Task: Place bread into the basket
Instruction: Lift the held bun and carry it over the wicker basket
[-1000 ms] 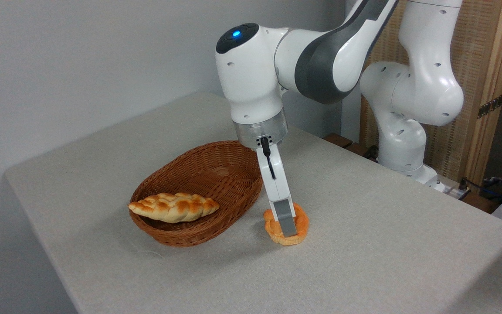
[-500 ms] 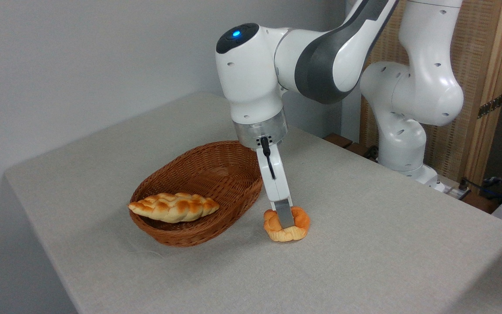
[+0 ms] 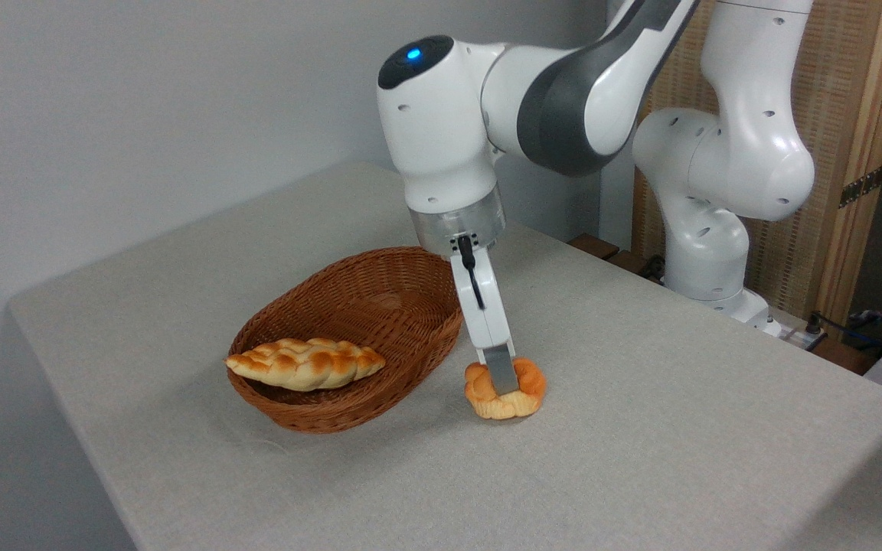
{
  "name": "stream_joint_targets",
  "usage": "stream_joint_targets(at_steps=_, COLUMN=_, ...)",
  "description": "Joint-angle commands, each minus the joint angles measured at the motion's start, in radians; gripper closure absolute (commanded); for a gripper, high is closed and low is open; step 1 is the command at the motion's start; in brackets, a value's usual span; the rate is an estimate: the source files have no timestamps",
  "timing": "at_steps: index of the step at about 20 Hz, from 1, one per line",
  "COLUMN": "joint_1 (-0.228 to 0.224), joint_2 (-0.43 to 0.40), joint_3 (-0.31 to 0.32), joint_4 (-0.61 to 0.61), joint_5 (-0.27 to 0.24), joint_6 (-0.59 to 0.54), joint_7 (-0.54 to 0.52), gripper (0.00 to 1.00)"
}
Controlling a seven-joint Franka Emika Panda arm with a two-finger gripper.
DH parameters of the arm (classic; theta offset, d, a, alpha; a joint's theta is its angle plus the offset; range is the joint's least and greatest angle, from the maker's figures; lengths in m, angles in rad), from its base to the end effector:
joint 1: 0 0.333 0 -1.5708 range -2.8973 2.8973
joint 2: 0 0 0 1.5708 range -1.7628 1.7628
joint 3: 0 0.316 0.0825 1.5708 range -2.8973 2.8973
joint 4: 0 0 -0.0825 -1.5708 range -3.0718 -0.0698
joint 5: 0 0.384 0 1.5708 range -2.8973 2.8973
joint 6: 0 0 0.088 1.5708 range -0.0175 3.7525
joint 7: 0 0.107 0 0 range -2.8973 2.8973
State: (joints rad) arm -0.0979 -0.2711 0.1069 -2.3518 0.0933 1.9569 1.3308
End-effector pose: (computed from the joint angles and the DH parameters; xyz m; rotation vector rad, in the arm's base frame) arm 0.4446 0.0111 0.4265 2.4037 -1.9597 -0.2053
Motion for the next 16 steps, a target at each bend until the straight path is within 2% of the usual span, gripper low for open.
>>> stream_joint_targets(at_steps=1, joint_1=-0.006, joint_2=-0.013, joint_3=0.028, joint_4=0.141, joint_5=-0.036, joint_6=-0.169, joint_7=-0.022, gripper=0.91)
stream_joint_targets(at_steps=5, joint_1=-0.005, joint_2=-0.005, joint_3=0.034, joint_4=0.232, joint_5=-0.108, joint_6=-0.236, joint_7=-0.131, gripper=0.9)
stream_joint_targets(at_steps=6, joint_1=-0.008, joint_2=-0.004, joint_3=0.034, joint_4=0.253, joint_5=-0.133, joint_6=-0.249, joint_7=-0.187, gripper=0.87)
stream_joint_targets(at_steps=8, joint_1=-0.011, joint_2=-0.002, joint_3=0.027, joint_4=0.281, joint_5=-0.206, joint_6=-0.259, joint_7=-0.333, gripper=0.87)
stream_joint_targets(at_steps=9, joint_1=-0.013, joint_2=-0.002, joint_3=0.022, joint_4=0.287, joint_5=-0.23, joint_6=-0.259, joint_7=-0.373, gripper=0.87)
stream_joint_targets(at_steps=10, joint_1=-0.014, joint_2=0.003, joint_3=0.014, joint_4=0.298, joint_5=-0.274, joint_6=-0.259, joint_7=-0.449, gripper=0.86)
stream_joint_targets(at_steps=13, joint_1=-0.016, joint_2=0.01, joint_3=-0.032, joint_4=0.299, joint_5=-0.313, joint_6=-0.257, joint_7=-0.564, gripper=0.84)
stream_joint_targets(at_steps=14, joint_1=-0.016, joint_2=0.024, joint_3=-0.056, joint_4=0.299, joint_5=-0.314, joint_6=-0.257, joint_7=-0.59, gripper=0.74)
stream_joint_targets(at_steps=16, joint_1=-0.035, joint_2=0.048, joint_3=-0.084, joint_4=0.299, joint_5=-0.314, joint_6=-0.248, joint_7=-0.614, gripper=0.63)
